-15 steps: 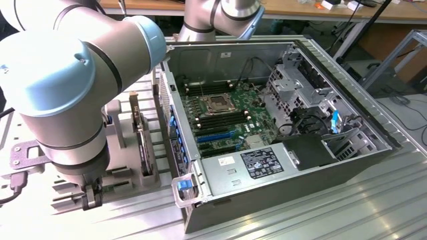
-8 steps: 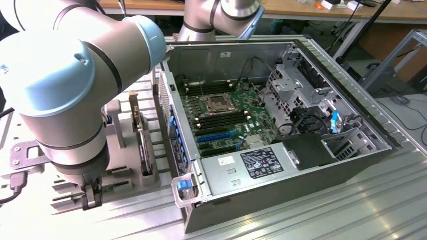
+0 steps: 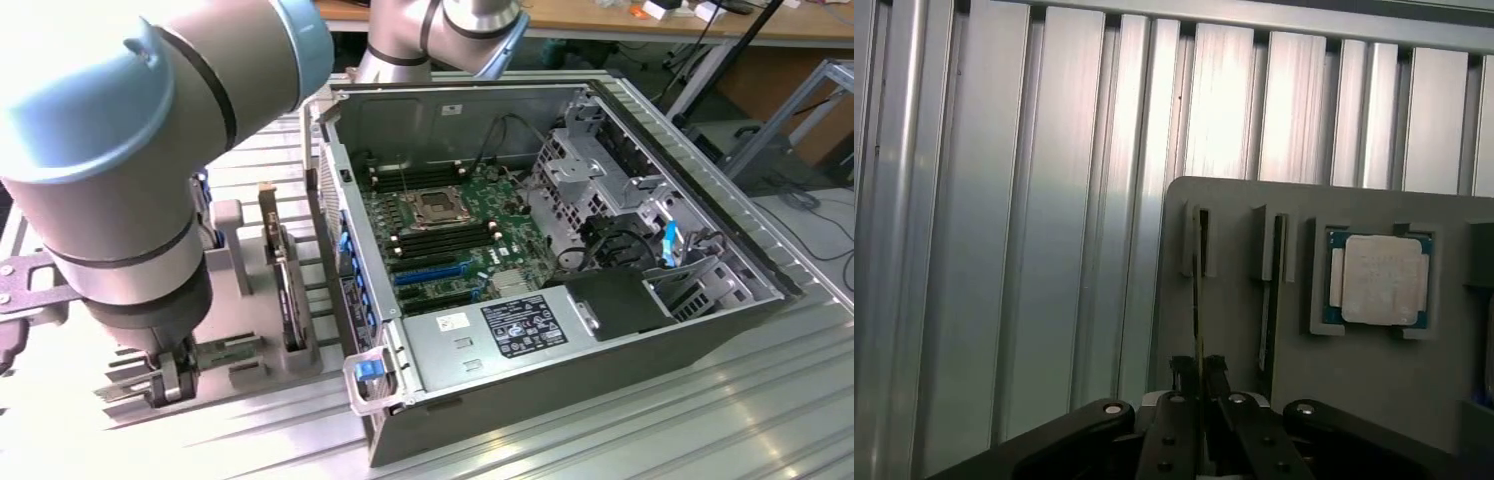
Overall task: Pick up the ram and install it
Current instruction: 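Pick up the ram and move it above insertion slot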
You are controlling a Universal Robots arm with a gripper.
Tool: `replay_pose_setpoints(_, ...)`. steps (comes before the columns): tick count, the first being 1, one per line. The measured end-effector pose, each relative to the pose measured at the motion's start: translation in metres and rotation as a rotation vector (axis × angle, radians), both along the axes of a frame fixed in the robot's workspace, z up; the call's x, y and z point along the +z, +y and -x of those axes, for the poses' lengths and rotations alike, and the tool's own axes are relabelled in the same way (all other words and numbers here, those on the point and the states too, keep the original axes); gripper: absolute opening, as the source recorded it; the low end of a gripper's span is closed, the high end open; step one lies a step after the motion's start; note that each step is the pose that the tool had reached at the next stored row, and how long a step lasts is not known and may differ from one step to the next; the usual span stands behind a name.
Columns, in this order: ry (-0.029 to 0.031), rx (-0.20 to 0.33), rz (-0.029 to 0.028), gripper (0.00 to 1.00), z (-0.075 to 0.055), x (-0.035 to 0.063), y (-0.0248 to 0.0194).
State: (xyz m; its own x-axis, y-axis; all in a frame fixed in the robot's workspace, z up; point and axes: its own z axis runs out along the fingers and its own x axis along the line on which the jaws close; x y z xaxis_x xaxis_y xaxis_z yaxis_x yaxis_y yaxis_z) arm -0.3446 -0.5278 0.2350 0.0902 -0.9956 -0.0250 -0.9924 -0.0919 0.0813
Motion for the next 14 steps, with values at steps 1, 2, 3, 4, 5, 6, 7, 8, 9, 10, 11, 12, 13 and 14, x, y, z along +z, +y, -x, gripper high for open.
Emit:
replay_pose_setpoints(1,-0.0001,0.0,-0.0001,0.15,0.0,0.0062,0.0)
replay_pose_setpoints(2,0.0,0.0,0.0,0.15,0.0,0.0106,0.0001)
replay_pose_setpoints(3,0.0,0.0,0.0,0.15,0.0,0.0149,0.0001)
replay_pose_setpoints(4,-0.0001,-0.001,-0.0001,0.15,0.0,0.0199,0.0001)
replay_pose_setpoints(5,0.0,-0.006,-0.0001,0.15,0.0,0.0265,0.0002)
replay_pose_setpoints(6,0.0,-0.029,0.0,0.15,0.0,0.0343,0.0002)
replay_pose_setpoints(7,-0.0001,-0.042,-0.0001,0.15,0.0,0.0389,0.0002)
replay_pose_setpoints(8,0.0,-0.056,0.0,0.15,0.0,0.0435,0.0002)
replay_pose_setpoints(9,0.0,-0.07,0.0,0.15,0.0,0.0485,0.0002)
replay_pose_setpoints(10,-0.0001,-0.08,-0.0001,0.15,0.0,0.0522,0.0002)
replay_pose_setpoints(11,0.0,-0.096,0.0001,0.15,0.0,0.0602,0.0002)
replay_pose_setpoints(12,-0.0001,-0.102,0.0003,0.15,0.0,0.0682,0.0002)
replay_pose_setpoints(13,0.0,-0.112,0.0005,0.15,0.0,0.078,0.0002)
replay_pose_setpoints(14,0.0,-0.122,0.0006,0.15,0.0,0.0877,0.0002)
